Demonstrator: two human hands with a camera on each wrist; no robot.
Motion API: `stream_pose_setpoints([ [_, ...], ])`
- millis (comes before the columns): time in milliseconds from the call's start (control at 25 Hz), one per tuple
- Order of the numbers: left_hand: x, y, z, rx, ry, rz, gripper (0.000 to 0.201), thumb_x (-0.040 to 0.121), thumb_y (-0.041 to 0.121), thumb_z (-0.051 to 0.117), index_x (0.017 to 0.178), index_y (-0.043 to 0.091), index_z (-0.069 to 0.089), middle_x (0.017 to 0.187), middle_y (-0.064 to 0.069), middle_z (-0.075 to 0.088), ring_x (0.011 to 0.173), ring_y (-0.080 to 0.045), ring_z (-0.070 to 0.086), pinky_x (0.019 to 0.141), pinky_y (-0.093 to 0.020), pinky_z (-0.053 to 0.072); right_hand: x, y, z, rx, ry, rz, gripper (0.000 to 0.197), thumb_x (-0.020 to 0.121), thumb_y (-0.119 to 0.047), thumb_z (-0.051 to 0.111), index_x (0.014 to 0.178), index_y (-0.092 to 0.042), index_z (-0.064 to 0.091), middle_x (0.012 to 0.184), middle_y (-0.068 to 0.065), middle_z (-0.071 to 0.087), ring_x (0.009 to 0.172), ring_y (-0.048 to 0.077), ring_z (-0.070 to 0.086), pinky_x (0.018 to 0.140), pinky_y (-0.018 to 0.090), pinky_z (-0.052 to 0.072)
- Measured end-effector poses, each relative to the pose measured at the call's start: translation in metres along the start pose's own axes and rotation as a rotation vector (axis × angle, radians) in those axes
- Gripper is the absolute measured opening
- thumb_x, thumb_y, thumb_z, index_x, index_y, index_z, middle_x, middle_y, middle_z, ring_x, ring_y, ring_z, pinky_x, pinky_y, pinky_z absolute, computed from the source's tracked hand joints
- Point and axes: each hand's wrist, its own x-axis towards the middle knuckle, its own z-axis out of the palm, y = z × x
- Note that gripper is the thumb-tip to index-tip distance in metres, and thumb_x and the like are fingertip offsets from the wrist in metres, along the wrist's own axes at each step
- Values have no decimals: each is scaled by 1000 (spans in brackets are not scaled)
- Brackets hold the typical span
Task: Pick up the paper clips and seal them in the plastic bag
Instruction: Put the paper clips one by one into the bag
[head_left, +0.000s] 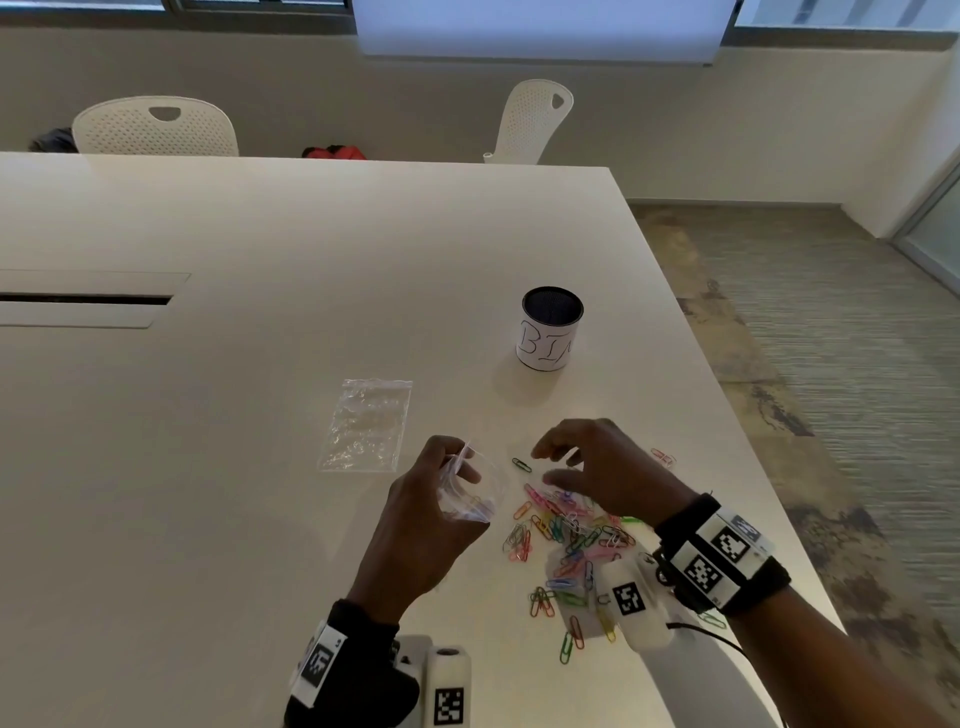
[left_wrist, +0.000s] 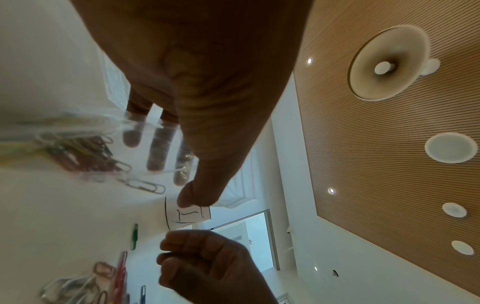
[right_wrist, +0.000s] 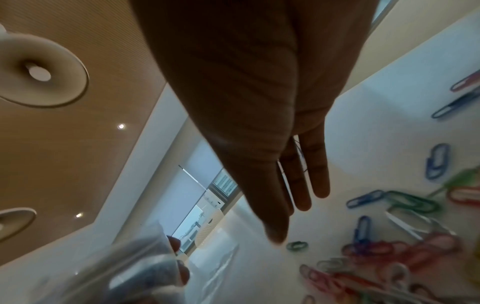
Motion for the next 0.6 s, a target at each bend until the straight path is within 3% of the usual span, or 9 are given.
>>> stream_pose_setpoints([
  [120, 1, -1, 2, 8, -1, 8, 53, 77, 24, 88, 116, 35, 53, 101, 15, 68, 88, -6, 67, 73, -18, 56, -1, 3, 10, -62, -180, -4, 62, 80, -30, 85, 137, -23, 60, 142, -9, 55, 124, 7, 51, 103, 27, 49],
  [200, 0, -1, 2, 8, -2, 9, 53, 77, 24, 88, 116, 35, 53, 101, 15, 68, 88, -6, 68, 73, -20, 58, -4, 3, 15, -113, -270, -31, 70, 77, -36, 86, 140, -29, 56, 147, -11, 45, 130, 9, 43, 107, 29, 45],
  [320, 1, -1, 1, 6, -5, 6, 54, 78, 24, 88, 117, 33, 53, 102, 13, 68, 90, -7, 68, 73, -20, 58, -9, 4, 18, -190, -316, -70, 57, 78, -39, 85, 130, -32, 60, 141, -11, 47, 126, 8, 43, 105, 31, 48],
  [520, 2, -2, 2, 13, -8, 4, 54, 78, 25, 88, 116, 38, 52, 102, 15, 68, 91, -5, 68, 75, -20, 59, -12, 9, 14, -170, -223, -75, 20, 90, -26, 77, 109, -23, 72, 121, -9, 59, 108, 9, 58, 92, 30, 58],
  [600, 3, -2, 2, 11, -13, -1, 55, 78, 25, 88, 116, 37, 52, 103, 15, 68, 91, -6, 68, 76, -21, 59, -14, 10, 12, -185, -218, -53, 31, 87, -35, 78, 116, -28, 68, 126, -11, 55, 112, 9, 58, 89, 26, 57],
])
